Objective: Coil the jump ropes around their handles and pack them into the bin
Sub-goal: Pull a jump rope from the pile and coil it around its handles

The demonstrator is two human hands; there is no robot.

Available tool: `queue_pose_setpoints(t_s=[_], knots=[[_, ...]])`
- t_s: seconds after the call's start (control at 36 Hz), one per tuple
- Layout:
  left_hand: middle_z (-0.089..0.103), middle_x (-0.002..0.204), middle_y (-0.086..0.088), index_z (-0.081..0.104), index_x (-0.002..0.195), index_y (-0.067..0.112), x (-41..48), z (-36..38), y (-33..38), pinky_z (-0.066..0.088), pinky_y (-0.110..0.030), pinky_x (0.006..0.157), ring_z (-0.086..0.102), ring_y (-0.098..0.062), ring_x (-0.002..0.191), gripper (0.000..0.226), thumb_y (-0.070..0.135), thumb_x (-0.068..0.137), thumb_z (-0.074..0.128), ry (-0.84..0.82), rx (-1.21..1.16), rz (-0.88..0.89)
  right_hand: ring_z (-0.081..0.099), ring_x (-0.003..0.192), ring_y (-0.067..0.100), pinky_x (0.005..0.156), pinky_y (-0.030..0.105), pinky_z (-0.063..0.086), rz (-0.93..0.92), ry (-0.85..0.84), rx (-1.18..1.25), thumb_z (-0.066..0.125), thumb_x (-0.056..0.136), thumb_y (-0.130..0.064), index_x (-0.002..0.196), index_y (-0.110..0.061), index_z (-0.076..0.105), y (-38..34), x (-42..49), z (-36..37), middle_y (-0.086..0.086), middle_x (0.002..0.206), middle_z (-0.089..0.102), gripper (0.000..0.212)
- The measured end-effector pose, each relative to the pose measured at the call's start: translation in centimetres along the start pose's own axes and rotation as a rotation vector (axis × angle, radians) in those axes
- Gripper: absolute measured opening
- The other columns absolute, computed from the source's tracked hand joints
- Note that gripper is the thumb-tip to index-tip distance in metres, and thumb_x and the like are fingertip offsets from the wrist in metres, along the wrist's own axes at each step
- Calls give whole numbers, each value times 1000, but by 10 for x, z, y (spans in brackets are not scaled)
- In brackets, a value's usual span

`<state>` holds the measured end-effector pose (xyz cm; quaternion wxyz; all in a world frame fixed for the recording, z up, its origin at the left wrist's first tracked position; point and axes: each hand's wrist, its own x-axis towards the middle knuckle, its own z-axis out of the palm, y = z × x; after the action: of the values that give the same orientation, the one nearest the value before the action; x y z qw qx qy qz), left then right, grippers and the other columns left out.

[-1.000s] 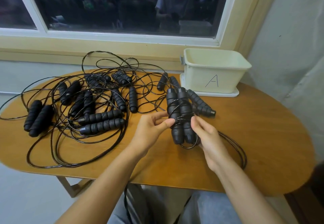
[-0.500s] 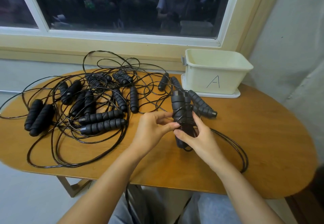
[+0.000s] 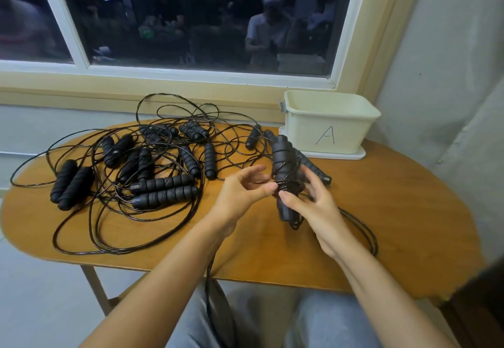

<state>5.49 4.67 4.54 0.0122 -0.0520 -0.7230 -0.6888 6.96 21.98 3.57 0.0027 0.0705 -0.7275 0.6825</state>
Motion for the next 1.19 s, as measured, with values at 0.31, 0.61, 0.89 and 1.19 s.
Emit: queue_pose_setpoints(t_s=[0.31,0.61,0.89,1.19], knots=[[67,119,-1,55,136,9,20,10,-7,50,-27,98,60,-12,115,60,31,83,71,-127,63,-34,48,129,9,106,34,41,62,-104,-103,72,69,-55,147,-38,38,10,15,-2,-11,139,54,86],[65,106,19,53,125,28,90,1,-20,53,-14,75,67,6,93,45,7,88,68,-142,185,126,58,114,-2,91,21,51,-31,-16,-124,76,82,-34,131,-41,50,36,87,-6,-20,121,63,56],[67,114,11,54,129,22,137,-6,-54,53,-19,88,67,-4,101,49,13,85,71,-95,311,242,57,124,5,102,32,49,-12,-78,28,79,81,-38,148,-36,34,67,128,-20,-11,133,62,81],[69,103,1,50,137,12,134,-7,-74,54,-18,79,68,-5,88,63,13,77,71,-36,26,151,60,123,10,93,26,52,28,-166,195,65,83,-26,134,-40,46,73,119,-15,-10,128,66,56]])
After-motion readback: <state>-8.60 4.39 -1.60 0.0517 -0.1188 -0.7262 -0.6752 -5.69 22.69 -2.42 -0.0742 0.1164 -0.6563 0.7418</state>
